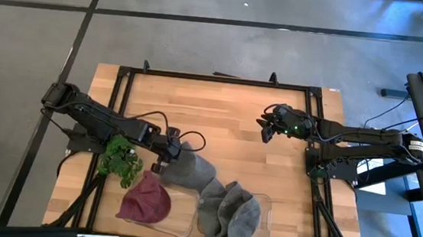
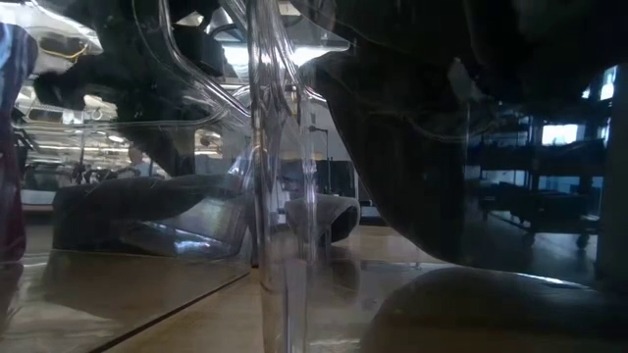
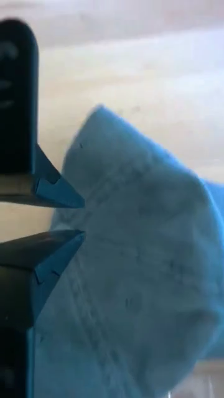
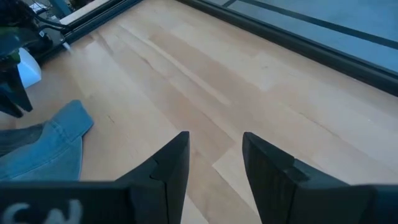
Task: Pick & Place hat
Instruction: Put the gray cap into the right transparent bin
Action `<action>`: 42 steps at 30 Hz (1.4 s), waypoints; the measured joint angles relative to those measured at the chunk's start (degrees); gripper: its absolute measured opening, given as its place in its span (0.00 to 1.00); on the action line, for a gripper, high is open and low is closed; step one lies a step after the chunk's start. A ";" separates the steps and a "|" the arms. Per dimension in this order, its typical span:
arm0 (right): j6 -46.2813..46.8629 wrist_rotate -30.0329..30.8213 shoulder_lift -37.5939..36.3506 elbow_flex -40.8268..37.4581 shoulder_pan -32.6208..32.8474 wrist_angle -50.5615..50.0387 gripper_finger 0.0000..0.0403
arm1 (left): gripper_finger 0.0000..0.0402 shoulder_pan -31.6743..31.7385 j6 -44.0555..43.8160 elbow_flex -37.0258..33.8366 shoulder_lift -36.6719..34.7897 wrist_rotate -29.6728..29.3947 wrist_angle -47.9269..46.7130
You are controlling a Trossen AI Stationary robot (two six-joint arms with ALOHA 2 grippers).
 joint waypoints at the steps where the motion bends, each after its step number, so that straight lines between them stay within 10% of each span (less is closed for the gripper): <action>1: 0.00 0.00 0.02 0.00 0.02 -0.01 0.37 | 0.18 -0.05 0.36 0.00 0.00 1.04 0.03; 17: -0.01 -0.02 0.02 0.00 0.01 -0.10 0.37 | 0.46 -0.09 -8.80 -0.47 -0.15 1.96 0.16; 33: -0.02 -0.04 0.04 0.00 0.02 -0.08 0.37 | 0.38 0.09 -7.83 -2.13 11.62 4.09 4.05; 42: 0.00 -0.06 0.04 0.00 0.00 -0.10 0.37 | 0.15 -0.15 -7.84 -2.11 13.69 2.40 6.91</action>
